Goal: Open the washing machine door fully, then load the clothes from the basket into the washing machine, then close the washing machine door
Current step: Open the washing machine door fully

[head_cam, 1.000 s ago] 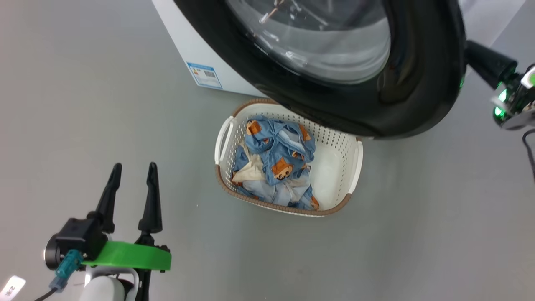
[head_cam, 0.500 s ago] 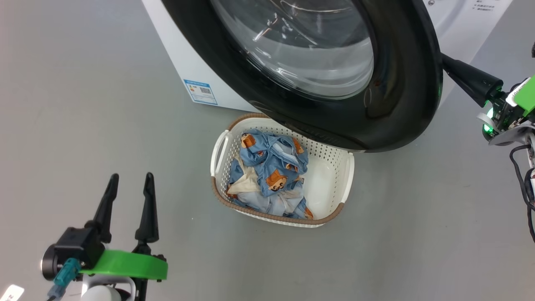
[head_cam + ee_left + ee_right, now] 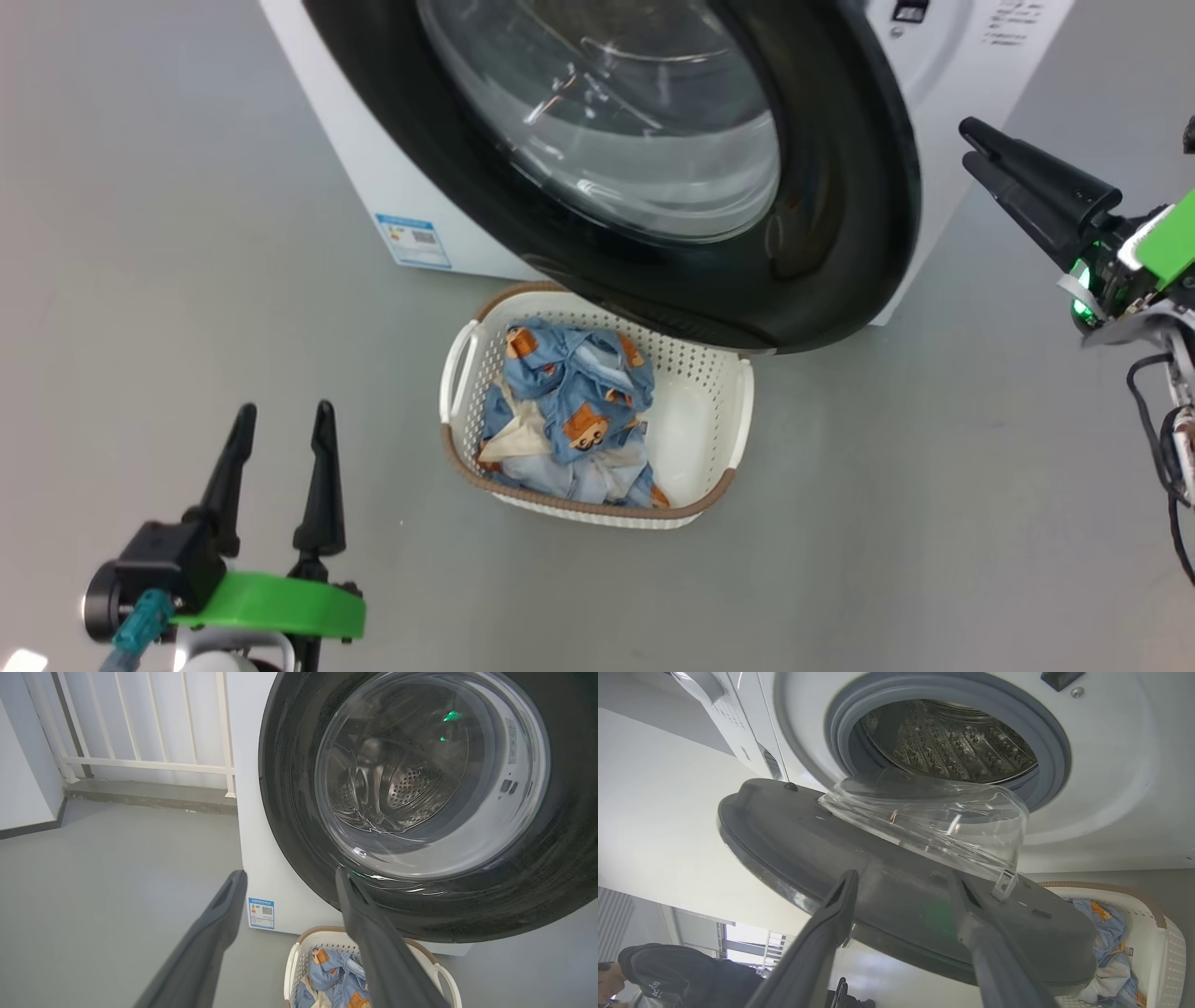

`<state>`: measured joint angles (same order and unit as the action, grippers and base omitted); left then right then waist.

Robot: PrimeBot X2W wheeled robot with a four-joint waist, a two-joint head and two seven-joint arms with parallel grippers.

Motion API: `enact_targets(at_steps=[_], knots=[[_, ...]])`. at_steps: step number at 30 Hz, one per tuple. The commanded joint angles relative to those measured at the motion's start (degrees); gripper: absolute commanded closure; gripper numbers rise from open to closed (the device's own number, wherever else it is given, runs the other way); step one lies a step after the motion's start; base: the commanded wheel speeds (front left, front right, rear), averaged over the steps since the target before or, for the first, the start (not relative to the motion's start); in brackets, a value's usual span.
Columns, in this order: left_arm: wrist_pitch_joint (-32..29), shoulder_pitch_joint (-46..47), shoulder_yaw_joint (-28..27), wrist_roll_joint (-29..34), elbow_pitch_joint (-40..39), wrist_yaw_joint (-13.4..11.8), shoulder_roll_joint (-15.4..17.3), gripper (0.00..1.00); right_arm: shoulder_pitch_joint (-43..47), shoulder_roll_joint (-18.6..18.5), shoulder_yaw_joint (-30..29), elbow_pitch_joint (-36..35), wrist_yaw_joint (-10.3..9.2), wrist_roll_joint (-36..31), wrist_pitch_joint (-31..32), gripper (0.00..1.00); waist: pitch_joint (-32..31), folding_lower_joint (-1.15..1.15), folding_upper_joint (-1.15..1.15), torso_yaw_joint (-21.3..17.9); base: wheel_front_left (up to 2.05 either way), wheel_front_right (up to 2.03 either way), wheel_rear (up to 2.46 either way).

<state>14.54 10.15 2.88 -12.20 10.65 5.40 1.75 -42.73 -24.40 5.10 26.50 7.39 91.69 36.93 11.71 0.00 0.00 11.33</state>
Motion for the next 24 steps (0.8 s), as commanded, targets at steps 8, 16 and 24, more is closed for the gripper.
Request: enact_targets(at_steps=[8, 16, 24], knots=[[0.5, -1.2, -2.8, 1.0, -1.3, 1.0, 1.1, 0.00, 7.7, 0.1, 1.0, -13.3, 0.10, -4.1, -4.5, 0.00, -1.9, 0.00, 0.00, -2.4, 0.00, 0.00, 0.00], [0.5, -1.6, -3.5, 1.1, -1.8, 1.1, 1.1, 0.00, 13.4, -1.2, 1.7, -23.2, 0.10, -7.8, -9.3, 0.00, -1.5, 0.00, 0.00, -3.8, 0.00, 0.00, 0.00], [0.5, -1.0, -4.1, 1.2, -2.9, 1.3, 1.1, 0.00, 18.2, -3.7, 3.9, -31.8, 0.10, -15.7, -19.9, 0.00, 0.4, 0.00, 0.00, -4.8, 0.00, 0.00, 0.00]])
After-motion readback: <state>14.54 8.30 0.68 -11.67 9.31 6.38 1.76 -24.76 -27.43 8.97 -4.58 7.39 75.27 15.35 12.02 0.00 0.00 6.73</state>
